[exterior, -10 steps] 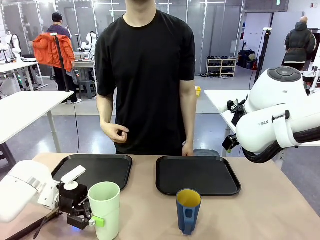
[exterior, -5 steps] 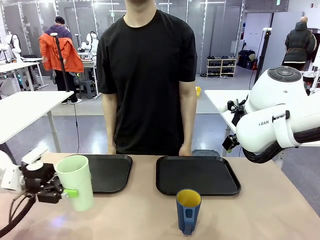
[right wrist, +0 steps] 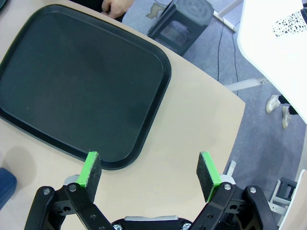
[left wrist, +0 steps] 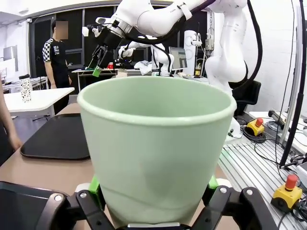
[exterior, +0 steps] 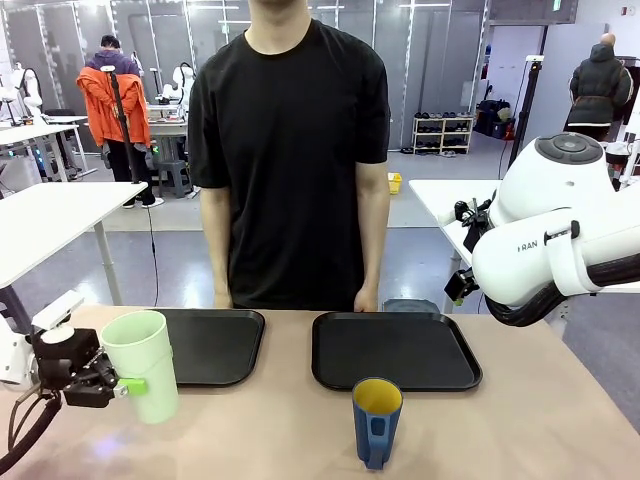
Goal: Sort and store the cups by type.
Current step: Pick up the Reusable plastic cup, then place the picked Reusable plastic cup into the Flat Tray indicated by the person.
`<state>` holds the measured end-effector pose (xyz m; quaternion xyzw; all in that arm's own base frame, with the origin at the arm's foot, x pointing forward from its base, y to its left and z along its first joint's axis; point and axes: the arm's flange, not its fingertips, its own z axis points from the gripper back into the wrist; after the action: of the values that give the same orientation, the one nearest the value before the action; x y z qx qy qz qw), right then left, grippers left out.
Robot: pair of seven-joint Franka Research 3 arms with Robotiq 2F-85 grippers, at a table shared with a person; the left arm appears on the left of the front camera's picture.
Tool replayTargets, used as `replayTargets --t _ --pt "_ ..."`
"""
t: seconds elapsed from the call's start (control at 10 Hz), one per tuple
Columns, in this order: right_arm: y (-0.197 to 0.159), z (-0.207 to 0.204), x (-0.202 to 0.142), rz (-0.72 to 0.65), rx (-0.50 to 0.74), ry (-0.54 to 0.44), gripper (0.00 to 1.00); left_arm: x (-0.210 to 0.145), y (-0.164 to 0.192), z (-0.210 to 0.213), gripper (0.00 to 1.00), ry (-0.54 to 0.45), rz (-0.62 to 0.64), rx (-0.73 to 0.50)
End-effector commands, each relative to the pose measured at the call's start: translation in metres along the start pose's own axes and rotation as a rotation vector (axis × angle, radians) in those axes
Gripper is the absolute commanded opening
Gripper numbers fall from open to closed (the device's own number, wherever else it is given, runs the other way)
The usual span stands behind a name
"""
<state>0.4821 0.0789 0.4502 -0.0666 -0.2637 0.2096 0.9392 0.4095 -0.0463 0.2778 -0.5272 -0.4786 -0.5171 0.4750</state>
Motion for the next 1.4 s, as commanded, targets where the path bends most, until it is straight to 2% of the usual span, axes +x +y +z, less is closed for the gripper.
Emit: replayTargets --t 0.0,1.3 --pt "-0.0006 0.0003 0.0001 0.002 -0.001 -0.001 1.00 0.0051 0.0029 0.0013 0.52 0.002 -0.015 0.001" --pt "-0.0006 0.0003 0.0001 0.002 -0.001 -0.001 1.00 0.0051 0.0029 0.0013 0.52 0.002 -0.015 0.001"
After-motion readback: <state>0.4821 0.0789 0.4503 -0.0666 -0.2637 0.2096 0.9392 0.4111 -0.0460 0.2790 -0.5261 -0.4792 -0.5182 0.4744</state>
